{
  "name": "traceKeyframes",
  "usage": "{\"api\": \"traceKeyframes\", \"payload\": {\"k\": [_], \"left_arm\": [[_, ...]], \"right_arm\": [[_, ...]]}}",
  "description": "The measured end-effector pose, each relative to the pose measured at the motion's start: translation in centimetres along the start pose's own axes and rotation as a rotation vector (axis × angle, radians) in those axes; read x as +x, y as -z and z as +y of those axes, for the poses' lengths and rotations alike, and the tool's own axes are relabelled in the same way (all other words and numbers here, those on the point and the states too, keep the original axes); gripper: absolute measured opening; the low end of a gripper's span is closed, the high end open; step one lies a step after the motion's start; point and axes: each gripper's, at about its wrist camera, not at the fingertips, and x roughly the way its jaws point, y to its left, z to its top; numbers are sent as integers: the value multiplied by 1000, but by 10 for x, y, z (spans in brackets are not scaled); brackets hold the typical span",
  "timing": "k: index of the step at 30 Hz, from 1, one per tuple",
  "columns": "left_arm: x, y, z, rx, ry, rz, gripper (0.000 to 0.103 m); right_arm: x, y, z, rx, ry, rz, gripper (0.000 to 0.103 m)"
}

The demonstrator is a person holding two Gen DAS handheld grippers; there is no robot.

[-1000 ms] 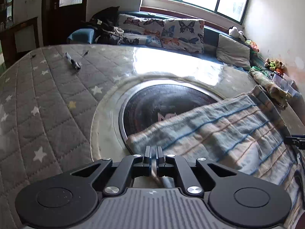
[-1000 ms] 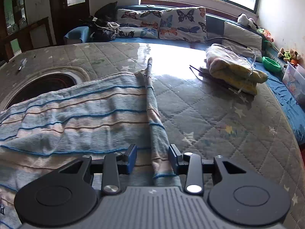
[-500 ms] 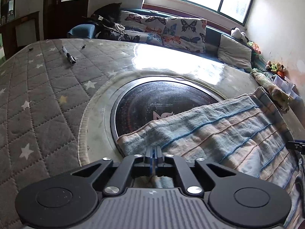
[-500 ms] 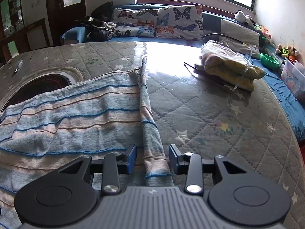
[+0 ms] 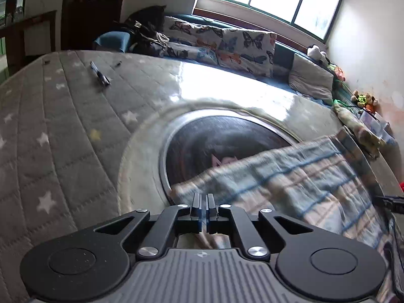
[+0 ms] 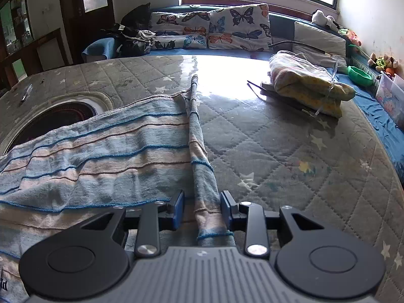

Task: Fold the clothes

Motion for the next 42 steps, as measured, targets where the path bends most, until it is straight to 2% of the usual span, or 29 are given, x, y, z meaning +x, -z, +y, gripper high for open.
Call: {"api": "traceKeyframes", "payload": {"k": [1, 3, 8, 15, 20, 21, 24, 27, 36, 42], "left_arm": [[1, 1, -1, -4, -4, 3, 26], [3, 3, -5, -3, -15, -1, 42], [7, 0, -10, -9, -48, -12, 42], [3, 2, -7, -65, -119, -48, 42], [6, 3, -6, -66, -130, -52, 39], [7, 2, -7, -69, -135, -53, 36], [11, 1, -8, -65, -154, -51, 11], [12, 0, -7, -60, -150, -51, 2], [1, -41, 6, -5, -196, -162, 1], [23, -72, 12, 75, -239, -167, 1]], "right_arm": [[0, 0, 1, -2, 1, 0, 31], [-1, 0, 1, -4, 1, 0, 32], [-1, 0, 0, -5, -3, -1, 32], [-1, 0, -1, -3, -9, -7, 32], [0, 1, -1, -5, -11, -10, 33], [0, 1, -2, -4, -12, -11, 33], [0, 1, -2, -2, -13, -13, 33], [0, 0, -1, -1, -11, -15, 33], [4, -7, 4, -6, -26, -18, 33], [17, -21, 13, 0, -37, -20, 33]]}}
